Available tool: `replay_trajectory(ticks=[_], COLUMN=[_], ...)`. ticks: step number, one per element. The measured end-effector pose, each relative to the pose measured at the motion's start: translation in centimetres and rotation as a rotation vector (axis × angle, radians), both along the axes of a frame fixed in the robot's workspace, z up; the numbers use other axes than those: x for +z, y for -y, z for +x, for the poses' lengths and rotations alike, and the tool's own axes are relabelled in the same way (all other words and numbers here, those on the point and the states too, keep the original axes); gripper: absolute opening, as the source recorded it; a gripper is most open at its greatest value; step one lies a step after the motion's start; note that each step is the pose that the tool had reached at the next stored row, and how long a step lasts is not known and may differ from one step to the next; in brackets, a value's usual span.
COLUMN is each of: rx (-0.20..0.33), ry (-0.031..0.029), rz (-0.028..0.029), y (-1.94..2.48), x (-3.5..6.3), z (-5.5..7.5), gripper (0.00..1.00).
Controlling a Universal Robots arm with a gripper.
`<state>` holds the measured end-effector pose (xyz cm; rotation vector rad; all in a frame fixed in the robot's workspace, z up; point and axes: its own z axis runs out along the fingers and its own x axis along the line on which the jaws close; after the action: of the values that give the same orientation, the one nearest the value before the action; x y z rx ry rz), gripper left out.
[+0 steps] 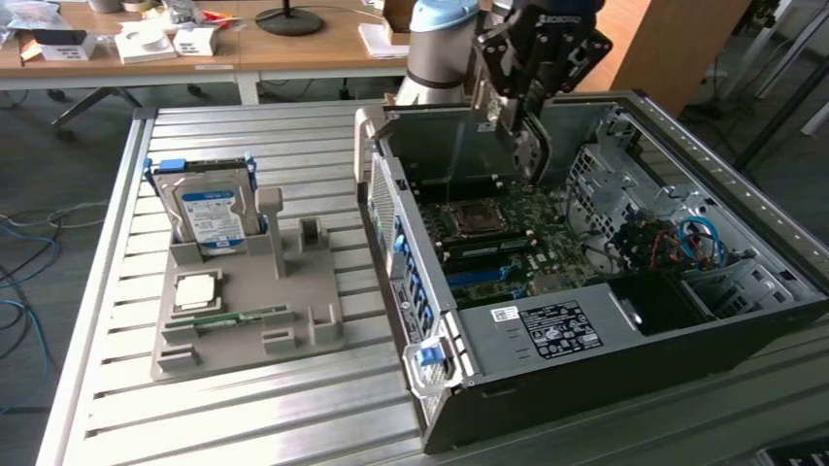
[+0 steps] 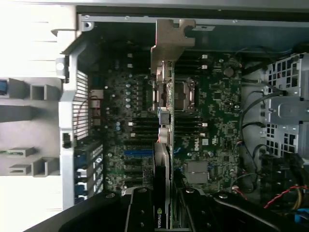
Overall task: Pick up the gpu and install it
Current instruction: 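Pick up the gpu and move the gpu toward the slot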
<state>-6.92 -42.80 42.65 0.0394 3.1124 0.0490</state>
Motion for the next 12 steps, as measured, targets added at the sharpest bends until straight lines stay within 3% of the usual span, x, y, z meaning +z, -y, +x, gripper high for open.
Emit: replay_trajectory(ticks=[12], rx=[0.000], ry=[0.0000], rz=[0.0000], y=[0.01], x=[-0.02], z=[5.4], gripper=[0.26])
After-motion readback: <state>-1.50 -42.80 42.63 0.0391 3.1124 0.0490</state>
